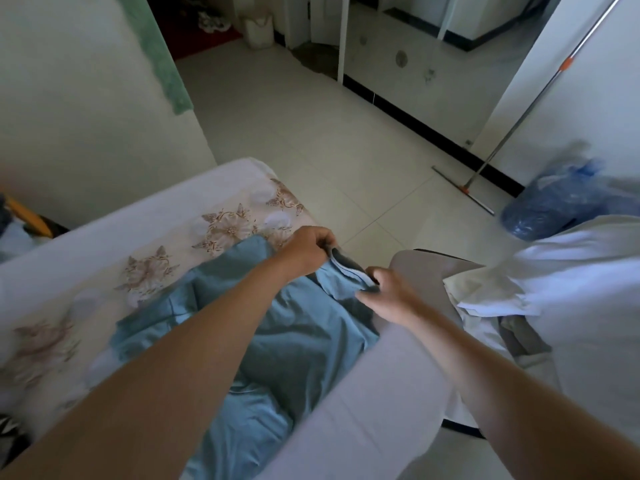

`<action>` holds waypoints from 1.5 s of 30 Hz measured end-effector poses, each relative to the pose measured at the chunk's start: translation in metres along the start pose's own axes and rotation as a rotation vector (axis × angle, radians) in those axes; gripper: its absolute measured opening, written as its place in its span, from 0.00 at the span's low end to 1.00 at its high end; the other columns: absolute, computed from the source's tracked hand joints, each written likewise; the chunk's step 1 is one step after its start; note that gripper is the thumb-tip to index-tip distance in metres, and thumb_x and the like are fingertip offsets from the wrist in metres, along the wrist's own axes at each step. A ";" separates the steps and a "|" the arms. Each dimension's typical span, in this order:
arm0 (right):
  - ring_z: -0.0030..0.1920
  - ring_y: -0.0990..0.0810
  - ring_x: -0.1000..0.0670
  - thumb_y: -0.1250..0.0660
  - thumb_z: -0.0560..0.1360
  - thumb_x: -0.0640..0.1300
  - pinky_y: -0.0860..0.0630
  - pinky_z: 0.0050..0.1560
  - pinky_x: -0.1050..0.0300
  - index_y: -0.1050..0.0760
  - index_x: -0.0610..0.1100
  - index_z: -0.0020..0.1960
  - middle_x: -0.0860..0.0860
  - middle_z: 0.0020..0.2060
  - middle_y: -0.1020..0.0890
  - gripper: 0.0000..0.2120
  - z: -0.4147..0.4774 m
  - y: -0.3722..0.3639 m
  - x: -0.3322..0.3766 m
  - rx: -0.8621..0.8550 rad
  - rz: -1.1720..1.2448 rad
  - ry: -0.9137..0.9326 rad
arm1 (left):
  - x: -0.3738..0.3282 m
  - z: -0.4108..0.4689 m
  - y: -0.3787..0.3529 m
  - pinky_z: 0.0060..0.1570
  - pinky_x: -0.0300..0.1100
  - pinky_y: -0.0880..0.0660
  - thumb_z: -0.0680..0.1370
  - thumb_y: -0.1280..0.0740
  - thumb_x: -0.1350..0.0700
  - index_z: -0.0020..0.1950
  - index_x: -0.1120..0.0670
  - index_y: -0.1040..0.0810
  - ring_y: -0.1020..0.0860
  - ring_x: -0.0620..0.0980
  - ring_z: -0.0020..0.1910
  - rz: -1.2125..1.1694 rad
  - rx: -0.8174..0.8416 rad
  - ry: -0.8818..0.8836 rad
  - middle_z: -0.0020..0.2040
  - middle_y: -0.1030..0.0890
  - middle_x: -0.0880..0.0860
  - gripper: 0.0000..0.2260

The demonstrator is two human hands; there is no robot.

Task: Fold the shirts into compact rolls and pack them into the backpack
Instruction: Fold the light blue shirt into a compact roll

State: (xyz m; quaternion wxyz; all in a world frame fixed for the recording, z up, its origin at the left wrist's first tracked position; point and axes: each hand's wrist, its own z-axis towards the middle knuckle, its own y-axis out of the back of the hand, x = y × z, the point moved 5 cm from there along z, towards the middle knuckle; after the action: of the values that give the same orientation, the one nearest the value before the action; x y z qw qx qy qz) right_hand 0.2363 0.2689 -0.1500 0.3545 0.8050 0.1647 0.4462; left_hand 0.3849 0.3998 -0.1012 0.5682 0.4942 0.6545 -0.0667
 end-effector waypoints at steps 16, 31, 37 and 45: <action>0.37 0.21 0.57 0.33 0.79 0.49 0.28 0.35 0.61 0.21 0.53 0.55 0.56 0.46 0.17 0.06 -0.046 -0.037 0.053 0.072 -0.148 0.146 | 0.053 -0.065 -0.012 0.74 0.53 0.39 0.81 0.37 0.59 0.76 0.48 0.36 0.39 0.52 0.76 0.992 0.029 -0.417 0.77 0.37 0.51 0.24; 0.66 0.33 0.44 0.26 0.65 0.60 0.33 0.65 0.50 0.26 0.55 0.65 0.49 0.64 0.30 0.30 -0.027 -0.055 0.040 0.026 -0.469 0.104 | 0.037 -0.024 -0.012 0.76 0.54 0.52 0.73 0.29 0.63 0.65 0.50 0.25 0.29 0.55 0.67 1.145 0.253 -0.296 0.58 0.21 0.51 0.22; 0.38 0.26 0.51 0.28 0.70 0.55 0.35 0.31 0.60 0.33 0.49 0.35 0.55 0.37 0.26 0.16 -0.048 -0.052 0.085 0.129 -0.330 0.154 | 0.038 -0.067 0.046 0.68 0.46 0.32 0.70 0.30 0.67 0.58 0.56 0.21 0.36 0.56 0.74 0.956 0.071 -0.390 0.71 0.32 0.56 0.17; 0.38 0.20 0.49 0.25 0.69 0.48 0.23 0.36 0.54 0.28 0.45 0.45 0.50 0.41 0.20 0.13 -0.124 -0.094 0.190 0.409 -0.209 0.319 | 0.074 -0.196 0.122 0.49 0.47 0.27 0.59 0.28 0.66 0.46 0.54 0.22 0.25 0.53 0.43 1.178 -0.385 -0.475 0.43 0.23 0.50 0.18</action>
State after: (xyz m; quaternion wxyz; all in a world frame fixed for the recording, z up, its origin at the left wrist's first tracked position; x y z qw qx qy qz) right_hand 0.2412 0.4970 -0.0593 0.1986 0.7581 0.3872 0.4858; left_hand 0.3499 0.6304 -0.0358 0.7168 0.6309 0.1318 0.2661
